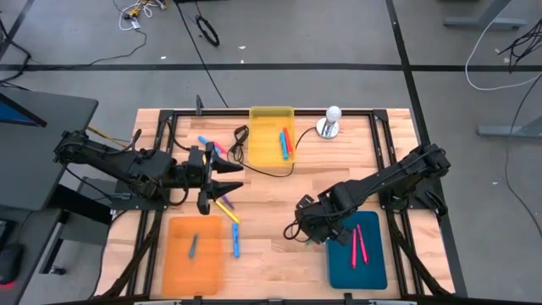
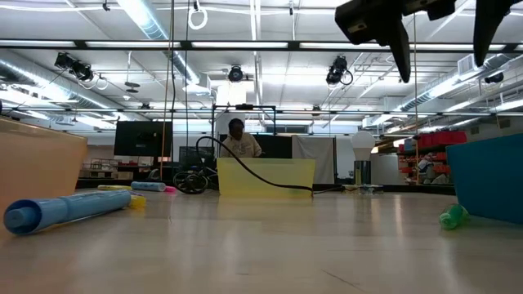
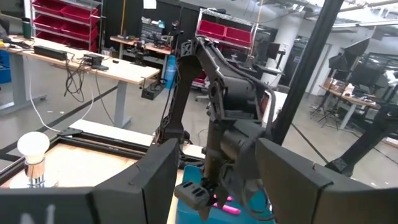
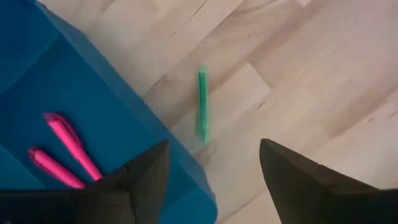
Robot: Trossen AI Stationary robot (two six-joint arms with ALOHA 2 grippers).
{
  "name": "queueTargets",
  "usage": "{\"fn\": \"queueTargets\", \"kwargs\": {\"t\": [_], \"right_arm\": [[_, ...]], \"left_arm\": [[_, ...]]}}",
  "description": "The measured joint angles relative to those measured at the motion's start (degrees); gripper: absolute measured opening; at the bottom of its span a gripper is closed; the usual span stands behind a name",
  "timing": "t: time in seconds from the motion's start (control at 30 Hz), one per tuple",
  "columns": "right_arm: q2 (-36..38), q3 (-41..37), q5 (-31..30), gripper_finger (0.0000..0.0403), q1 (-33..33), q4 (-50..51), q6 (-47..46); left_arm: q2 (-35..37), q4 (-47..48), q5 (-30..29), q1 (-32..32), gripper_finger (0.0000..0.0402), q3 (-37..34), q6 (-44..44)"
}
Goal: Pick & Place Markers
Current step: Put the green pen into the orange bin
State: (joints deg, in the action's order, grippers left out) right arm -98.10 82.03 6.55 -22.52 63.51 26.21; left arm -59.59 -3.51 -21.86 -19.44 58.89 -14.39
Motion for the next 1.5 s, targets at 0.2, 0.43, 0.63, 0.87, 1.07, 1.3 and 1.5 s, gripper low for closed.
{"fn": "queueTargets", "kwargs": {"t": [0.2,0.43,0.63,0.87,1.07,1.3,1.5], "right_arm": [[0.04,-3.78,0.06,0.0249,0.00,-4.40,-0.27],[-0.20,-9.10,0.00,0.0249,-0.50,-8.53,-0.34],[-4.00,-7.98,0.29,0.0249,-0.59,-10.36,0.09],[-7.14,-7.70,0.54,0.0249,-0.59,-14.88,1.11],[-10.30,-7.70,0.44,0.0249,-0.59,-16.15,-0.19],[-13.35,-7.68,-0.37,0.0249,-0.71,-17.93,-0.22],[-15.47,-7.49,-3.18,0.0249,-1.13,-18.19,-0.45]], "left_arm": [[0.00,0.00,0.10,0.00,0.0223,0.00,0.00],[0.00,-0.02,0.10,0.00,0.0223,0.00,0.02],[0.00,0.40,0.10,-0.01,0.0223,0.00,0.01],[0.00,0.69,0.12,-0.02,0.0223,0.00,0.00],[0.00,0.91,0.12,-0.01,0.0223,0.00,-0.01],[0.00,1.40,0.11,-0.02,0.0223,0.00,-0.02],[0.00,1.53,0.74,-0.02,0.0223,0.00,-0.34]]}}
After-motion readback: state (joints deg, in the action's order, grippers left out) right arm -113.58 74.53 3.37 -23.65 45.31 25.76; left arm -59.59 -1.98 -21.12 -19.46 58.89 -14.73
